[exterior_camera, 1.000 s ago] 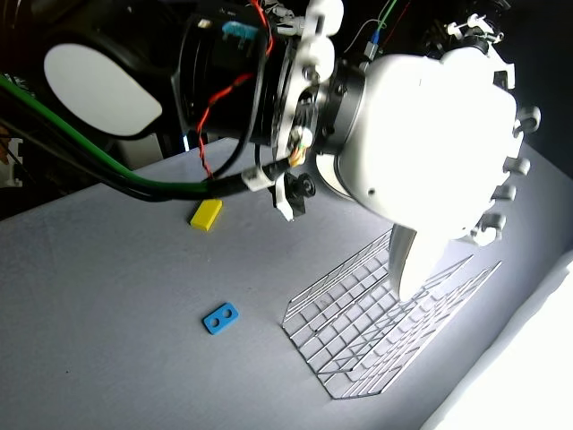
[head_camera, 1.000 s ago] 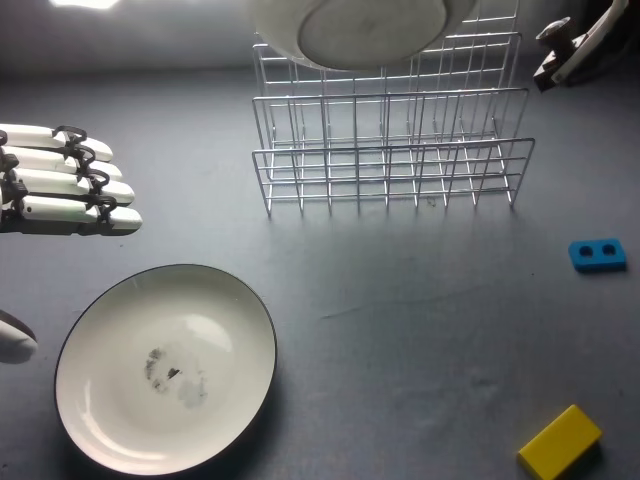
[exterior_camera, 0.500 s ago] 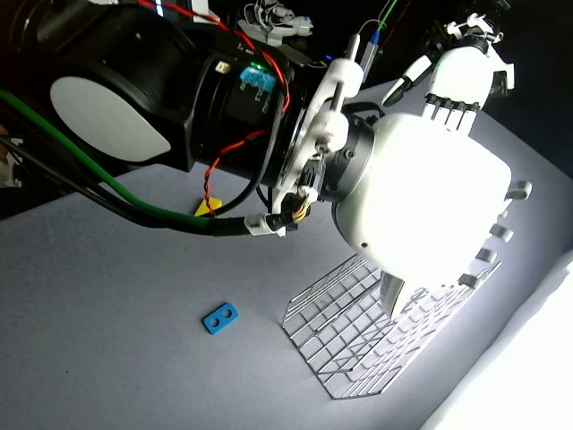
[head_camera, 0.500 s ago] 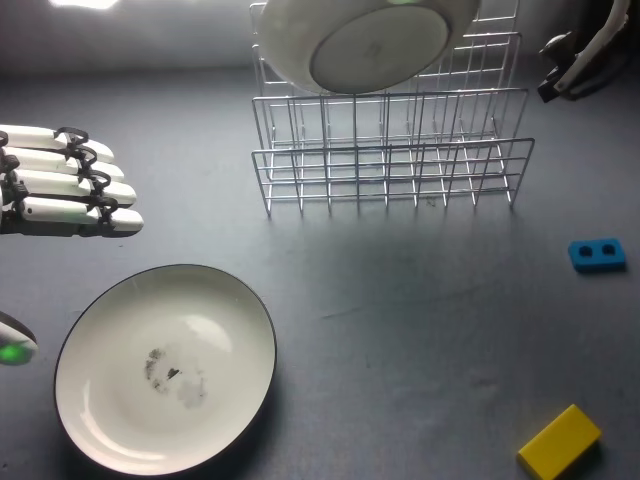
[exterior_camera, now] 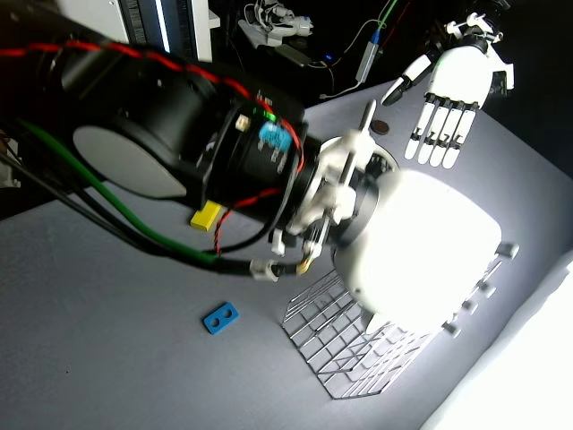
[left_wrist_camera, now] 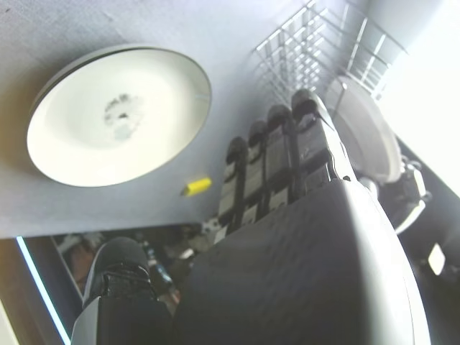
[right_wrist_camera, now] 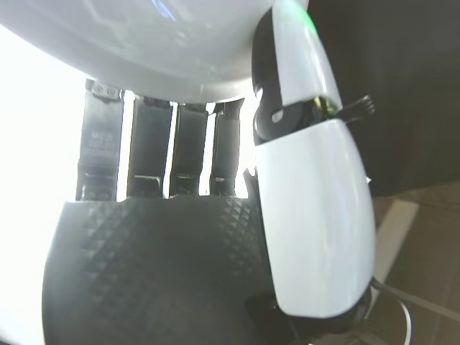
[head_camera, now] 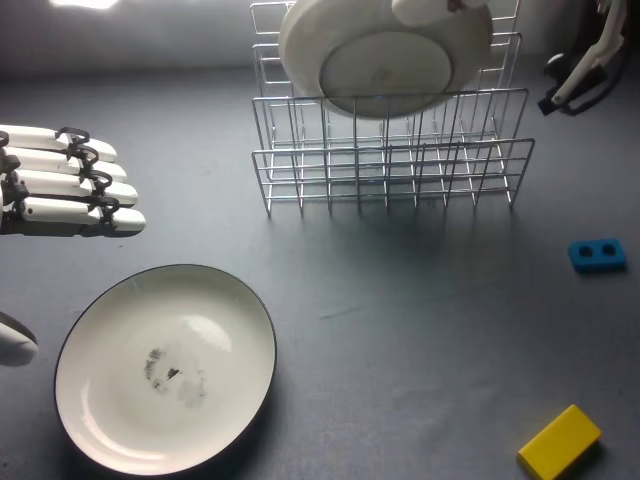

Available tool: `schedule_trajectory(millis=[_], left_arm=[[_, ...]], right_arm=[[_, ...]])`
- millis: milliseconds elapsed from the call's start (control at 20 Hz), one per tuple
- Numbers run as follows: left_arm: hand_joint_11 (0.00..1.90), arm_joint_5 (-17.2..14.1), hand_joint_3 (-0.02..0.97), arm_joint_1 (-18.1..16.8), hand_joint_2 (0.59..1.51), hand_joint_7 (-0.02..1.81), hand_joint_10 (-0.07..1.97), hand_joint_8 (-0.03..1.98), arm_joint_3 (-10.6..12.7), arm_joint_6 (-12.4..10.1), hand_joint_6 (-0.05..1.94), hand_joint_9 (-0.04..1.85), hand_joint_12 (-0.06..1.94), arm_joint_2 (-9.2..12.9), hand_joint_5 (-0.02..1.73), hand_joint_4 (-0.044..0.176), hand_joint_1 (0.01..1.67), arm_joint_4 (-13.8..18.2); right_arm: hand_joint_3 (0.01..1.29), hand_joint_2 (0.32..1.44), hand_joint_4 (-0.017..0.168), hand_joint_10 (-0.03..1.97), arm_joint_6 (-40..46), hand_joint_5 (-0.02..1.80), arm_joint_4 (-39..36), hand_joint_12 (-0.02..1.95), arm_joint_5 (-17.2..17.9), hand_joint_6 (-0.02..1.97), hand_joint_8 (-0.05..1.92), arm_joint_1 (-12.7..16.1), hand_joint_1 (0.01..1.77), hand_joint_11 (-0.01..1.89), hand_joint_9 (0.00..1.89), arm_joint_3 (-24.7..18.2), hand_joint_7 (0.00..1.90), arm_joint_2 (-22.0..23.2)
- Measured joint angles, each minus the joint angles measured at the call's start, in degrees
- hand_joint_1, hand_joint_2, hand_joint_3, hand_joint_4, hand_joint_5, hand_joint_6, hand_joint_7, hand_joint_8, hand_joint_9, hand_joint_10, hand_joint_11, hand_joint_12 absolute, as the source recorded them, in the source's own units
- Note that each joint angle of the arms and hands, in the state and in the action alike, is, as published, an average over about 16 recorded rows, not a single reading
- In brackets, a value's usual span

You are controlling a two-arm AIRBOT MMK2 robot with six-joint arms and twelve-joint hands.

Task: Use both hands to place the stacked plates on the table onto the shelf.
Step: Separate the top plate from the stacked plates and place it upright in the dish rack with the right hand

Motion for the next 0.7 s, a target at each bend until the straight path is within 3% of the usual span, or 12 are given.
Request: schedule_trajectory(millis=[350, 700], left_arm=[[0.02, -1.53, 0.011, 0.19, 1.099, 0.12, 0.01, 0.00, 0.14, 0.05, 0.01, 0.10, 0.17, 0.00, 0.13, 0.002, 0.02, 1.26], [0.02, -3.26, 0.011, 2.47, 1.100, 0.12, 0.01, 0.00, -0.70, 0.13, 0.01, 0.11, 0.19, -0.02, 0.13, 0.002, 0.02, 5.47]], right_arm=[[0.01, 1.05, 0.007, 0.02, 0.34, 0.89, 0.46, 1.01, 0.02, 1.02, 0.89, -2.87, 1.21, 0.79, 1.19, 3.89, 1.03, -1.79], [0.01, 1.06, 0.000, 0.02, 0.72, 0.88, 0.56, 0.98, 0.52, 1.01, 0.52, -4.37, 1.19, 0.78, 1.13, 5.61, 1.04, -2.53]])
